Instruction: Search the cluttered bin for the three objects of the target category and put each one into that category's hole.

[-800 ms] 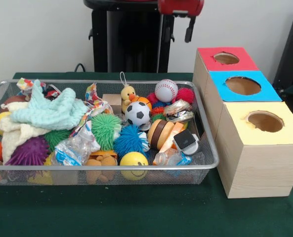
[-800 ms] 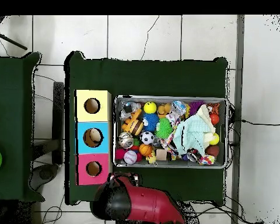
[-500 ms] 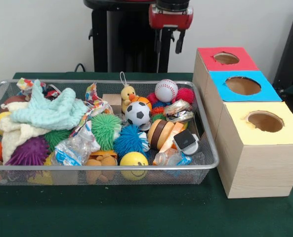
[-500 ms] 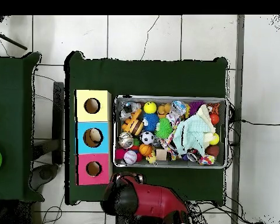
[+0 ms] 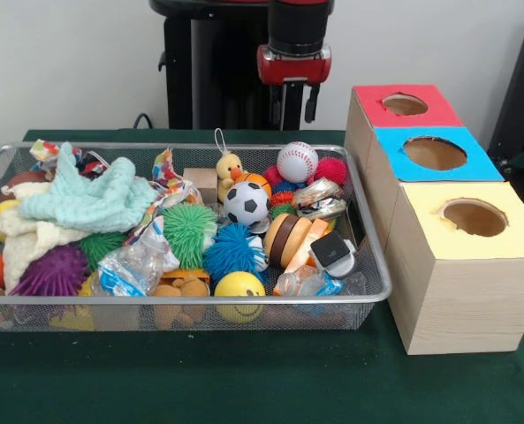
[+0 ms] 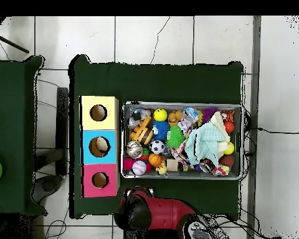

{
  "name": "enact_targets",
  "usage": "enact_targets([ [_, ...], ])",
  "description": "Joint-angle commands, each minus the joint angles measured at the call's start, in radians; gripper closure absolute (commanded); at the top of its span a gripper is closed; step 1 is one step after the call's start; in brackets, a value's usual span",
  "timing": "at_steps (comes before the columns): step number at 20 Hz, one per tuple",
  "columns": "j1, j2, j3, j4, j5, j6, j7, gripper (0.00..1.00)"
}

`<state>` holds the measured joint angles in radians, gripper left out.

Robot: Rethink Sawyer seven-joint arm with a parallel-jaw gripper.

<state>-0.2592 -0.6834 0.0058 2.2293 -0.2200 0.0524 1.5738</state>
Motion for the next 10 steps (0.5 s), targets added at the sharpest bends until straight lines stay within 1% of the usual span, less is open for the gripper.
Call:
enact_targets([
  [1, 0.091, 0.193, -0.011, -0.101, -0.003, -0.114, 0.174, 0.0],
  [3, 0.103, 0.226, -0.014, -0.109, 0.017, -0.151, 0.194, 0.0],
  [5, 0.115, 0.232, -0.023, -0.113, 0.042, -0.151, 0.21, 0.0],
  [6, 0.121, 0.233, -0.028, -0.109, 0.066, -0.147, 0.23, 0.0],
  [7, 0.123, 0.235, -0.027, -0.101, 0.1, -0.151, 0.261, 0.0],
  [8, 0.121, 0.223, -0.022, -0.083, 0.141, -0.137, 0.295, 0.0],
  [10, 0.125, 0.188, -0.016, -0.055, 0.223, -0.078, 0.348, 0.0],
])
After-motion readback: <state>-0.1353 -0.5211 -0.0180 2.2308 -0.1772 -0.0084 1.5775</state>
